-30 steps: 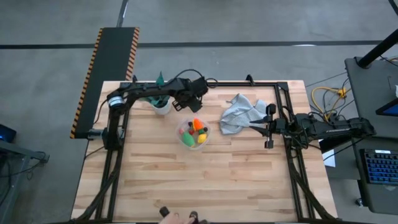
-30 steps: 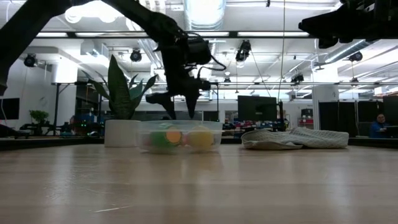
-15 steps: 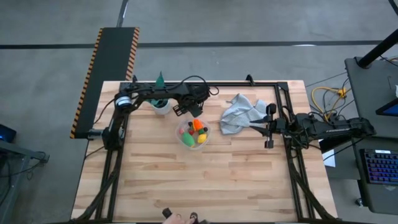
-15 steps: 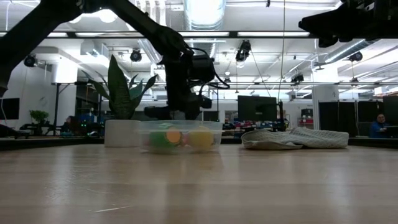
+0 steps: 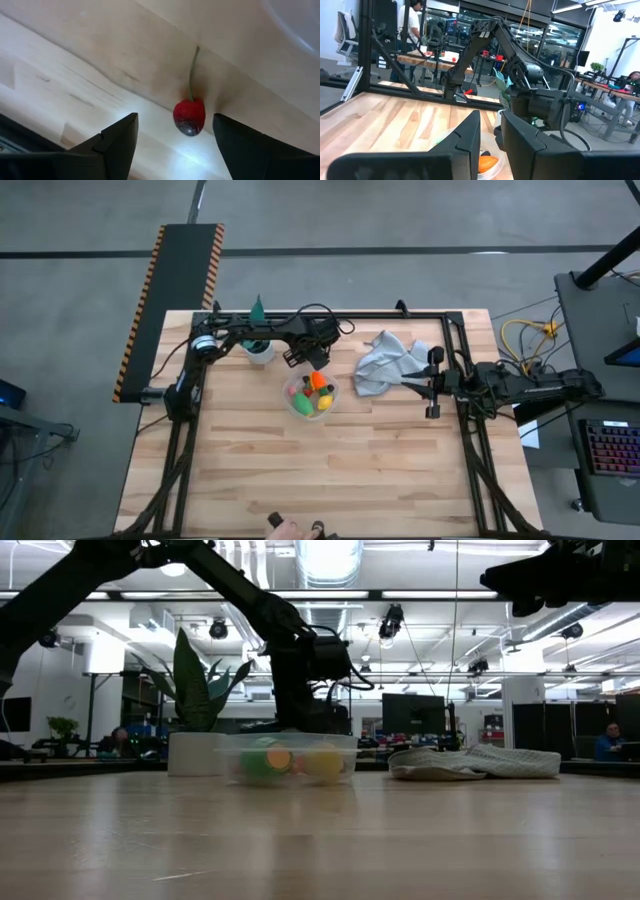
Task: Pick and placing Produce into tupperware
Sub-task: Put the red cherry into the transparent bin
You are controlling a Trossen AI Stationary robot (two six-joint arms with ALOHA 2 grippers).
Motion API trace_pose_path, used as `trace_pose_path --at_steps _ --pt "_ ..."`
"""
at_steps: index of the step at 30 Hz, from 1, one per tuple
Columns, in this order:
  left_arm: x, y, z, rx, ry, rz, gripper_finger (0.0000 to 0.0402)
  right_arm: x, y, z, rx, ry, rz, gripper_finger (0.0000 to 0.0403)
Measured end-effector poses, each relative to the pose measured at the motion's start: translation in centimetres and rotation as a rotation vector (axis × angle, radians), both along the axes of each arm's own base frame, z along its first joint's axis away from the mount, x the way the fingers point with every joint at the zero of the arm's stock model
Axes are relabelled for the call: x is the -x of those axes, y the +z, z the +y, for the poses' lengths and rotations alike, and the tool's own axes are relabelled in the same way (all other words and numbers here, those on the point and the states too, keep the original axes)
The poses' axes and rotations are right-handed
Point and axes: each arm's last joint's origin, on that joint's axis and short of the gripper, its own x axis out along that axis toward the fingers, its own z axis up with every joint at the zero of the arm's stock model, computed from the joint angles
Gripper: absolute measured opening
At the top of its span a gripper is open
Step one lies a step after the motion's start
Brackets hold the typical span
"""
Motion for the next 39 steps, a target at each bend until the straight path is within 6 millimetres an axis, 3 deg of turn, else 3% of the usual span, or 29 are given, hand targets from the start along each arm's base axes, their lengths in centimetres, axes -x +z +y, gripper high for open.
trace_pose_path --at_steps 10,27,39 --pt "-0.07 -0.08 -0.05 0.014 -0.010 -0.008 0.0234 0.00 0.00 0.00 0.005 0.000 0.001 0.0070" --pt "0.14 -0.07 -0.48 0.063 0.058 -0.004 0.0092 0.00 0.00 0.00 0.005 -0.001 0.000 0.0070" --pt "0.29 -0.08 -0.64 0.091 0.105 -0.007 0.0084 0.00 0.02 0.00 0.016 -0.001 -0.001 0.0070"
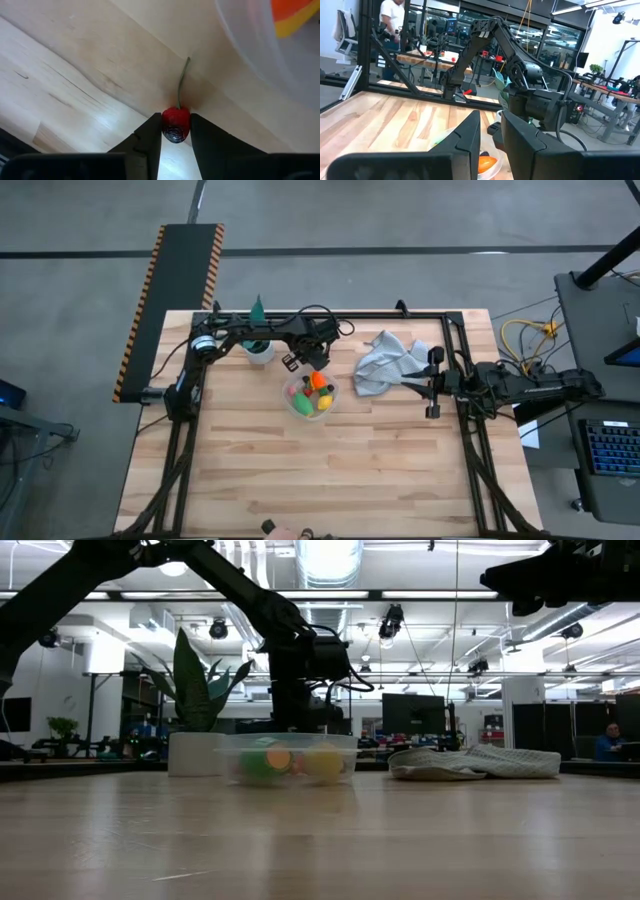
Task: Pick and placing Produce into tupperware
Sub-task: Put the red cherry into the transparent bin
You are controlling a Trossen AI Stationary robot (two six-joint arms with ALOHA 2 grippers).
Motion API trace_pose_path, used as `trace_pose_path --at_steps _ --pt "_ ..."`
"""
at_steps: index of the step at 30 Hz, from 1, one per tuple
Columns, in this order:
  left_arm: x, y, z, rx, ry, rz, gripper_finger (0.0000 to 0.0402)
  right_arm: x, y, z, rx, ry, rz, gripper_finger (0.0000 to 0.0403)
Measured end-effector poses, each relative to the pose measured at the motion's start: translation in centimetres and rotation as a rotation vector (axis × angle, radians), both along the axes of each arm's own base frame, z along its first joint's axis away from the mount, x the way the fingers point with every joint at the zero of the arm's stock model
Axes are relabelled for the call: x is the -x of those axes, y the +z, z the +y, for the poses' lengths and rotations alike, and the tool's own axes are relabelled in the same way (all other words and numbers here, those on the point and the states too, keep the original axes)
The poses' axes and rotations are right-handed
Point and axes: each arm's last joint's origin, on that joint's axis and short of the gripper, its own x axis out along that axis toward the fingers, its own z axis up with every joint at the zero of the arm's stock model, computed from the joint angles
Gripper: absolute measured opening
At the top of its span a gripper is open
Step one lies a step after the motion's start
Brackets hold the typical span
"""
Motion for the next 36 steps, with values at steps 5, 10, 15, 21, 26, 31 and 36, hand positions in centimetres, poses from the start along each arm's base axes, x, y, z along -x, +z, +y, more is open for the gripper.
trace_pose_path --at_steps 5,10,15,21,26,31,36 --pt "0.0 0.0 0.0 -0.004 0.000 0.001 0.0071 0.0 0.0 0.0 0.000 0.000 0.000 0.0070" --pt "-0.1 0.1 -0.1 -0.015 0.023 -0.005 0.0025 0.0 0.0 0.0 0.000 0.000 -0.001 0.0070" --pt "-0.1 0.2 0.0 -0.020 0.036 -0.006 0.0005 0.0 0.0 0.0 0.003 0.000 -0.001 0.0070" --pt "-0.1 0.2 -0.1 -0.028 0.037 -0.004 0.0005 0.0 0.0 0.0 0.003 0.000 -0.001 0.0070" --pt "-0.2 0.2 -0.2 -0.054 0.039 0.006 0.0004 0.0 0.0 0.0 0.003 0.000 -0.001 0.0070" --pt "-0.5 0.9 -0.4 -0.063 0.058 -0.022 0.0003 0.0 0.0 0.0 0.003 0.000 -0.001 0.0070" --pt "-0.8 2.3 -0.4 -0.085 0.101 -0.070 0.0003 0.0 0.0 0.0 0.003 0.000 -0.001 0.0070"
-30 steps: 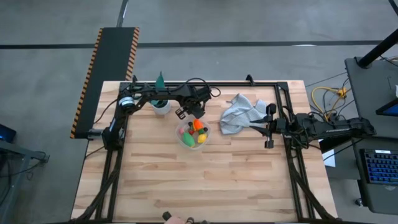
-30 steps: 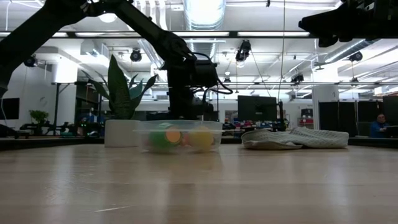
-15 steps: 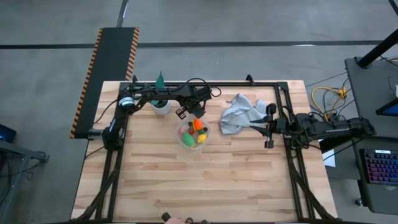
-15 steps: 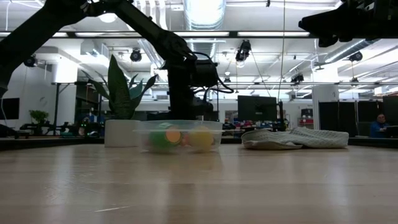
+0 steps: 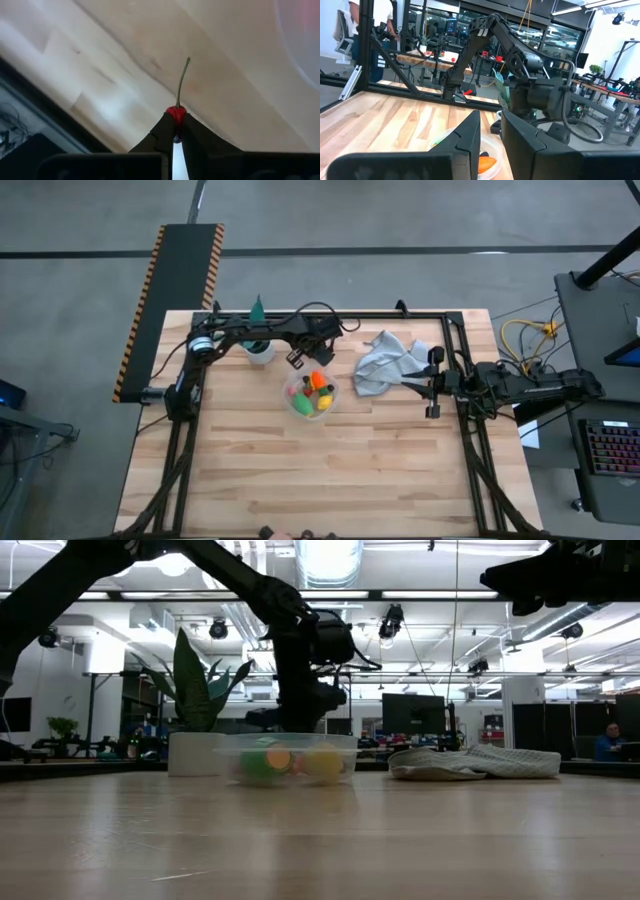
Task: Pick and placing Produce into tupperware
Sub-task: Put the red cherry into the transparent bin
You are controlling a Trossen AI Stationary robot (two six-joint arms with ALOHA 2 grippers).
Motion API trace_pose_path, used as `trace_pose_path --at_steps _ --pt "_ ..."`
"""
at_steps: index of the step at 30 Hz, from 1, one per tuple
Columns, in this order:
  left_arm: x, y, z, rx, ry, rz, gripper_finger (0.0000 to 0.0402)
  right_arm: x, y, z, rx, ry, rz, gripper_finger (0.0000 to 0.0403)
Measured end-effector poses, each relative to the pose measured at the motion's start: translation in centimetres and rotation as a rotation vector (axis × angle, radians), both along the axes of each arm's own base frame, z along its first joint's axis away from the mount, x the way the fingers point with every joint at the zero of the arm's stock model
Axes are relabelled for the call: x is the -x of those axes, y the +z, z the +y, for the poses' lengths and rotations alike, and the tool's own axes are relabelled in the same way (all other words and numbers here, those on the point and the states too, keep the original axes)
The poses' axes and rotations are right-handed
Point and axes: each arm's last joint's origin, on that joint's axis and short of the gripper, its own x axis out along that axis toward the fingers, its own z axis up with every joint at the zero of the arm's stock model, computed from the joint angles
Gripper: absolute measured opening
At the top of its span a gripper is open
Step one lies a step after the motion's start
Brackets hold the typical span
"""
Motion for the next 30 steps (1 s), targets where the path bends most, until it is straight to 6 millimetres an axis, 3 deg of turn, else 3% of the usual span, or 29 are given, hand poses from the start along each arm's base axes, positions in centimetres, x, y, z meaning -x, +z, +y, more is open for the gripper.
trace_pose_path --at_steps 8,16,25,30 --pt "-0.3 1.8 -1.5 -0.090 0.014 -0.017 0.0003 0.0 0.0 0.0 0.000 0.000 -0.002 0.0070" --pt "-0.1 5.8 -4.5 -0.104 0.060 -0.164 0.0003 0.0 0.2 0.0 -0.005 0.001 -0.023 0.0070" --pt "1.0 10.2 -9.9 -0.029 0.146 -0.358 0.0003 0.1 0.3 0.0 -0.005 0.001 -0.032 0.0070" --pt "1.6 11.4 -12.5 0.142 0.208 -0.453 0.0003 0.1 0.3 0.0 -0.005 0.001 -0.033 0.0070"
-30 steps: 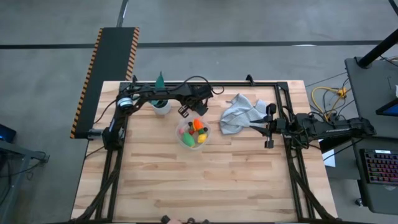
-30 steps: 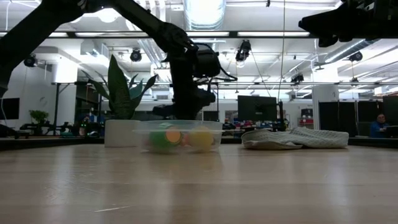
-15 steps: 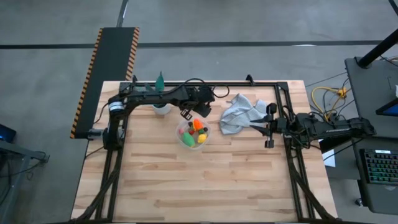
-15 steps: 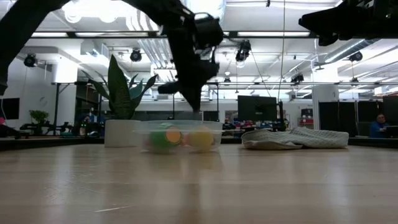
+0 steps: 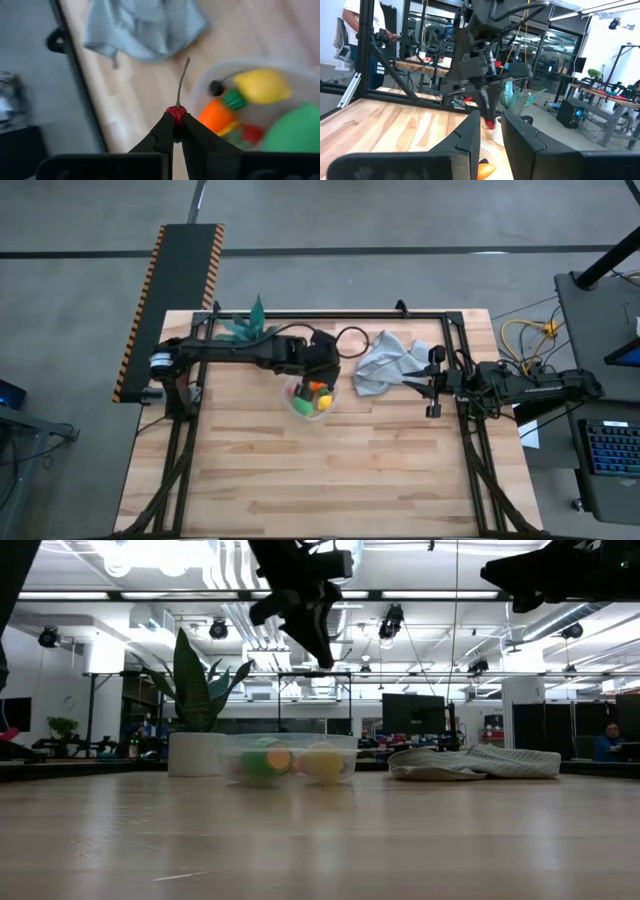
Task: Pick and placing Produce into tupperware
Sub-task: Put the red cherry into the transparent bin
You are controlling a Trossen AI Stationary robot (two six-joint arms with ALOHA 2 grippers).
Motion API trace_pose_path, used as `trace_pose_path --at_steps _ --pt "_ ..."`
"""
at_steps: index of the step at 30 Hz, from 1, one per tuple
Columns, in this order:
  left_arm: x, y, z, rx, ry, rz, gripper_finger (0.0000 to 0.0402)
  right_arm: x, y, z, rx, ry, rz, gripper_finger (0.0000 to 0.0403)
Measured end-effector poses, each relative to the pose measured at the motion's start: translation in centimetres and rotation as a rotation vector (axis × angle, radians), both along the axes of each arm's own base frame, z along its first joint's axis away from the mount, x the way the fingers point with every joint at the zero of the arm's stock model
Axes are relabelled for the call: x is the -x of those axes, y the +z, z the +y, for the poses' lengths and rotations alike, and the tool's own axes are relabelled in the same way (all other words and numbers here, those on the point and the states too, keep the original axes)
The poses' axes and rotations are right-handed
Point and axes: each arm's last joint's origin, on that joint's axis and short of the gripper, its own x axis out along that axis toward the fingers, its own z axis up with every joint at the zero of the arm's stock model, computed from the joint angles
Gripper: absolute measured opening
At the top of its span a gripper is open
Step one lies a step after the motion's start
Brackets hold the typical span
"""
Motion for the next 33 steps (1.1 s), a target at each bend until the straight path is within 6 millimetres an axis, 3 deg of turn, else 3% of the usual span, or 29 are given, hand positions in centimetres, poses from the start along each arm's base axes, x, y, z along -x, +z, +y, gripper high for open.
trace_pose_path --at_steps 8,17,22,27,33 --pt "1.2 -2.5 -0.9 0.137 0.100 0.058 0.0003 0.0 0.0 0.0 -0.009 0.001 -0.002 0.0070" --pt "2.0 -7.1 -1.1 0.153 0.136 0.136 0.0003 0.0 0.0 0.0 -0.015 0.002 -0.006 0.0070" --pt "2.0 -8.1 -1.2 0.152 0.136 0.116 0.0007 0.0 0.1 0.0 -0.015 0.002 -0.010 0.0070" --pt "2.1 -8.6 -1.2 0.168 0.152 0.110 0.0035 0.0 0.1 0.0 -0.016 0.002 -0.016 0.0070" --pt "2.0 -8.5 -1.2 0.208 0.191 0.079 0.0096 0.0 0.1 0.0 -0.016 0.002 -0.016 0.0070"
